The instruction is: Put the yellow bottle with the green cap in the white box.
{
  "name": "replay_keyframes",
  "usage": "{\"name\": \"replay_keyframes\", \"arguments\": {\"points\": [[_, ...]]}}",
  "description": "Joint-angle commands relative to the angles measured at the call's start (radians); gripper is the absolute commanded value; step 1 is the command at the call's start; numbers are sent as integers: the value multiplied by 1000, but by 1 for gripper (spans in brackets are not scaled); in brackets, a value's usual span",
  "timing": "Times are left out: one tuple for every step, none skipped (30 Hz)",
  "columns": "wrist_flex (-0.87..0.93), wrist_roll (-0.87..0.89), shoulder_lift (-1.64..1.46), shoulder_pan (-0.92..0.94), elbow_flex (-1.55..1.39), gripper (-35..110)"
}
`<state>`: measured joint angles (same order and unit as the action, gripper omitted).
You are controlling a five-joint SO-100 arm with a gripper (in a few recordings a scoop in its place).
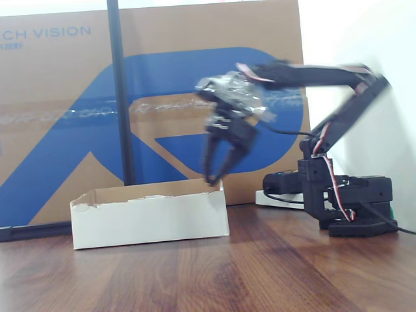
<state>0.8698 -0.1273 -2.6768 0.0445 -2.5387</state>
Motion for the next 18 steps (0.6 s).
{"name": "replay_keyframes", "arguments": {"points": [[9,18,-201,-5,-91,0],[11,25,-245,-8,-126,0],[11,26,-291,-12,-163,0],[11,23,-334,-15,-201,0],[11,20,-376,-18,-239,0],[12,14,-417,-20,-275,0],[14,12,-459,-20,-311,0],[20,9,-500,-20,-345,0],[31,8,-538,-21,-377,0],[43,6,-575,-25,-405,0],[58,5,-609,-28,-430,0],[74,5,-640,-29,-451,0],[87,5,-669,-31,-471,0],[101,5,-693,-31,-491,0],[114,3,-715,-32,-511,0],[126,2,-736,-32,-531,0],[135,0,-761,-32,-552,0],[146,-2,-787,-32,-574,0]]}}
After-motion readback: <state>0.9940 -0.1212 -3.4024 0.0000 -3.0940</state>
